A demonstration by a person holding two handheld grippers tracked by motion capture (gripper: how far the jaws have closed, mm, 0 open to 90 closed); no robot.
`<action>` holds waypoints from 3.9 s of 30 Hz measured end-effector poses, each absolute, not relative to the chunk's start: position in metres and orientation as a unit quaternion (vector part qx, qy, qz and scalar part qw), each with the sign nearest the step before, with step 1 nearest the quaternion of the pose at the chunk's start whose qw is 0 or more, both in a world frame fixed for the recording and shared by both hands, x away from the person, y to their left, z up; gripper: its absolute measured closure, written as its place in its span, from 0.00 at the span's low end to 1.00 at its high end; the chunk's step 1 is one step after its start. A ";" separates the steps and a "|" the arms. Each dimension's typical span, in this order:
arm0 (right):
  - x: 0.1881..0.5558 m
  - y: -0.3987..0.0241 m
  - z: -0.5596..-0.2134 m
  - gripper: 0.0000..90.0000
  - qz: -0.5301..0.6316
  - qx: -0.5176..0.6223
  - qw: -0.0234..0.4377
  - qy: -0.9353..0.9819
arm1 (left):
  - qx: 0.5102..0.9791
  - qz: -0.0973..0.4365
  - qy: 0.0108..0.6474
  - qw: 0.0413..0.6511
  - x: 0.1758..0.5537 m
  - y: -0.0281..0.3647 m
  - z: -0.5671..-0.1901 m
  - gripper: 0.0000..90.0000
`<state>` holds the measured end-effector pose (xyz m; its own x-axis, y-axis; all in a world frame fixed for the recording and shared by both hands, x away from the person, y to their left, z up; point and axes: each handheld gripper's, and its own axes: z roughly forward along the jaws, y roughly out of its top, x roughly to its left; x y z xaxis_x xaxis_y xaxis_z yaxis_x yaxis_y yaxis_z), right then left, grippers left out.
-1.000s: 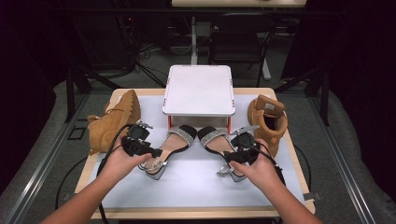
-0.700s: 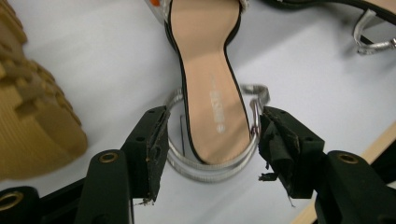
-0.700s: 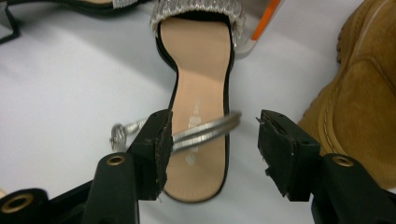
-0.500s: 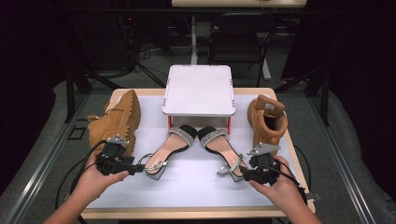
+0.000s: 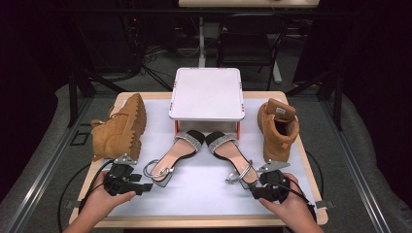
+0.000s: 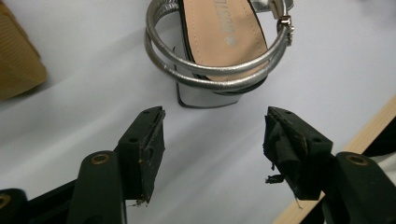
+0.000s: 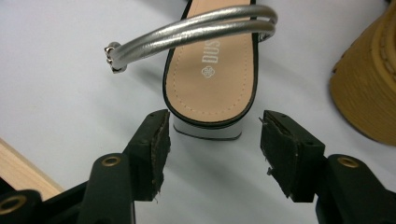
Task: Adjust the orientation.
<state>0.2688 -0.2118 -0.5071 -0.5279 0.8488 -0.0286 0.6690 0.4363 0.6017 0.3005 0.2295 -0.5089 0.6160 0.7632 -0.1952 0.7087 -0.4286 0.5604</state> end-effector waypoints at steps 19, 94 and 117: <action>0.278 -0.206 -0.528 0.50 0.270 0.468 0.157 0.827 | 0.859 0.067 0.415 0.291 0.311 0.202 -0.522 0.50; 0.264 -0.143 -0.548 0.39 0.302 0.470 0.140 0.817 | 0.870 0.085 0.384 0.296 0.303 0.155 -0.539 0.41; 0.288 -0.144 -0.533 0.40 0.322 0.490 0.143 0.797 | 0.842 0.078 0.441 0.300 0.323 0.130 -0.525 0.41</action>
